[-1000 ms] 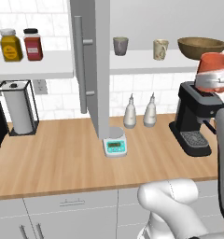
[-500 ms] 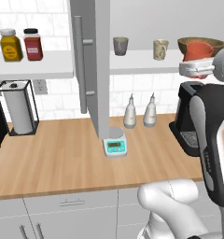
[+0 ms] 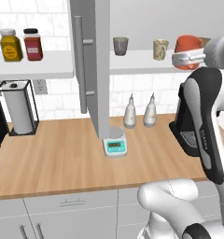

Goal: Gather all objects into one cabinet and sort the glasses and bowls to opposite sides.

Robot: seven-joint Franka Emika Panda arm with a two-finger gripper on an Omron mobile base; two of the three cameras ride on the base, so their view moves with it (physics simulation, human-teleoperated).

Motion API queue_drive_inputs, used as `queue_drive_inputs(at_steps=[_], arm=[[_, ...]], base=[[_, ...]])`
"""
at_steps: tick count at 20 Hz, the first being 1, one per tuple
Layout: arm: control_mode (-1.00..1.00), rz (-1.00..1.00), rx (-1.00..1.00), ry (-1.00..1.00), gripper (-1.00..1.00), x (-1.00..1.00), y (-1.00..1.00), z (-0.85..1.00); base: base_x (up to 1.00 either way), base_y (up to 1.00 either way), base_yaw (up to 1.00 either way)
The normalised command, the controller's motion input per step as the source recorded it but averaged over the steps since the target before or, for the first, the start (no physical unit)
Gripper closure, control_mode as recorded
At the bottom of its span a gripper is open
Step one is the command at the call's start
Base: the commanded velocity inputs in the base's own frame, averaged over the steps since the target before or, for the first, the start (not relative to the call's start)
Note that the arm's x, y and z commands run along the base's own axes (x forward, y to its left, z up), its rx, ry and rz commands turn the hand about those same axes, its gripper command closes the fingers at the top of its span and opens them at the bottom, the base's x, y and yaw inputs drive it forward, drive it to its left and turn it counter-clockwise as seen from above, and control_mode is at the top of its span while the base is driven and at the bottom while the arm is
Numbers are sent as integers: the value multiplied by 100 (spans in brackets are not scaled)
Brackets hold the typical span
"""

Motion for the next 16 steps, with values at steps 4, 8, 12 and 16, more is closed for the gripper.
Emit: queue_drive_inputs(at_steps=[4,8,12,16], arm=[[-100,8,-3,0,100,29,0,-8],[-100,5,-6,0,100,26,0,-17],[-100,0,-8,0,100,22,4,-22],[-100,0,-2,0,100,27,16,-3]], base=[[0,0,0],[0,0,0],[0,0,0],[0,0,0]])
